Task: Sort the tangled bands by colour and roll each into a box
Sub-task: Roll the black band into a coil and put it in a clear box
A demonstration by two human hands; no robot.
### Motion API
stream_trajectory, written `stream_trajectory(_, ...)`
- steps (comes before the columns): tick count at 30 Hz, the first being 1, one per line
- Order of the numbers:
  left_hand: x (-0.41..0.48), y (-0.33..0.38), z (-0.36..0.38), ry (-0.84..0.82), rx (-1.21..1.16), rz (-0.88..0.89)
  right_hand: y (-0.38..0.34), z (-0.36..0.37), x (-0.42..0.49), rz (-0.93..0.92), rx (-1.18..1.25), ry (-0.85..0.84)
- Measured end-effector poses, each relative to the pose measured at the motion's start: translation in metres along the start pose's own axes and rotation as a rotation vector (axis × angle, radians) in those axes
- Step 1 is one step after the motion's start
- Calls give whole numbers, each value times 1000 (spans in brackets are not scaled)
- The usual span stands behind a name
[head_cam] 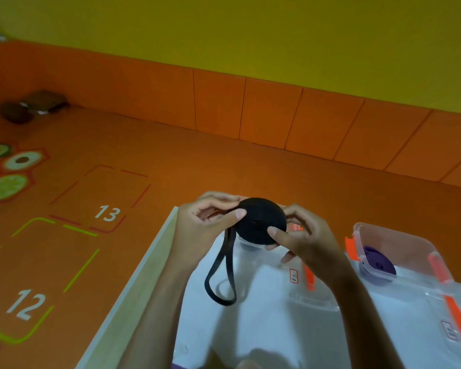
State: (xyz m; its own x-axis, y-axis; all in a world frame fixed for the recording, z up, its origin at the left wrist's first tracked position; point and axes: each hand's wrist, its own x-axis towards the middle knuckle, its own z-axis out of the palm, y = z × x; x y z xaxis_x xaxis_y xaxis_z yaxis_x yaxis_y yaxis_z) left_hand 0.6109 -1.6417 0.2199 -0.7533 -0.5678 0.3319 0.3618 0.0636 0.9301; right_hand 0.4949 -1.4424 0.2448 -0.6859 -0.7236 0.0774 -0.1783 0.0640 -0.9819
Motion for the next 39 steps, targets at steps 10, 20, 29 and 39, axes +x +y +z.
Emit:
stream_trajectory(10, 3, 6, -21, -132, -19, -120, 7, 23, -1, -5, 180, 81)
stream_trajectory(20, -15, -7, -19, -4, 65, -75, 13, 31, -5, 73, 20, 104)
stream_trajectory(29, -23, -5, -22, -198, -7, -217, 17, 34, -15, 145, 293, 236)
stream_trajectory(39, -32, -5, -15, -36, 47, -150, 11, 23, -21, 147, 61, 42)
